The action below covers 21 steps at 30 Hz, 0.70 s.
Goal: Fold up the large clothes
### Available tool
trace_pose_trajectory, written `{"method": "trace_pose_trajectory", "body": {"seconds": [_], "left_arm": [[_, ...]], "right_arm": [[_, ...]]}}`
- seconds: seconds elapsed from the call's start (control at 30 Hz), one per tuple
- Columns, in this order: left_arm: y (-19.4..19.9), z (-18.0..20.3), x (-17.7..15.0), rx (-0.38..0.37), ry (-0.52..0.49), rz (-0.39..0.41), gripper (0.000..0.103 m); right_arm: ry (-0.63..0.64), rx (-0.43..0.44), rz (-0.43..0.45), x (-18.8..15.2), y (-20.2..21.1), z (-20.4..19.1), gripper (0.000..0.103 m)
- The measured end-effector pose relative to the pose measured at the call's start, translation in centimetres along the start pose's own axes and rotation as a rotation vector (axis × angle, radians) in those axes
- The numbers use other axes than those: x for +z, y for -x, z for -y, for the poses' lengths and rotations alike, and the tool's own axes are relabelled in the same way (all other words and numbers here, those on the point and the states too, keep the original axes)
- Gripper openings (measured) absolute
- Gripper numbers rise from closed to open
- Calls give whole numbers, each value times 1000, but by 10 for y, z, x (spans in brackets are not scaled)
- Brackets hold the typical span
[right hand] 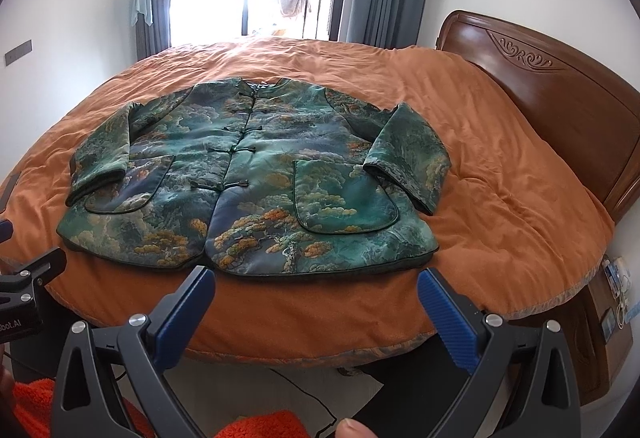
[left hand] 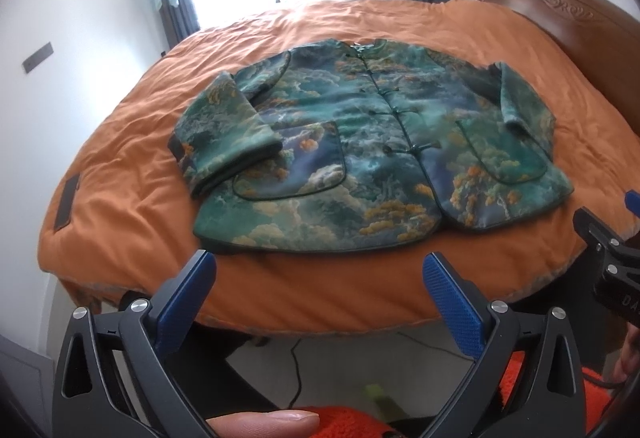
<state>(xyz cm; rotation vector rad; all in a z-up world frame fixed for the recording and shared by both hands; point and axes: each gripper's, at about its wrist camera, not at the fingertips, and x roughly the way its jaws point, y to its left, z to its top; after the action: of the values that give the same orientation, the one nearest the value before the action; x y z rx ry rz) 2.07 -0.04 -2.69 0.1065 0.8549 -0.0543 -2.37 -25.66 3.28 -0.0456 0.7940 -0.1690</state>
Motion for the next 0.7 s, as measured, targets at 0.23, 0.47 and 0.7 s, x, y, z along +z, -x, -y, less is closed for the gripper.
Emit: {"method": "trace_pose_trajectory", "body": {"seconds": [0.23, 0.47, 0.7], "left_arm": [[0, -1, 0, 2, -1, -1, 103], [0, -3, 0, -5, 10, -1, 103], [1, -1, 1, -70, 4, 3, 103]], "right_arm": [[4, 2, -1, 0, -1, 0, 103], [4, -4, -10, -2, -5, 1, 103], [5, -8, -9, -3, -6, -1, 103]]}}
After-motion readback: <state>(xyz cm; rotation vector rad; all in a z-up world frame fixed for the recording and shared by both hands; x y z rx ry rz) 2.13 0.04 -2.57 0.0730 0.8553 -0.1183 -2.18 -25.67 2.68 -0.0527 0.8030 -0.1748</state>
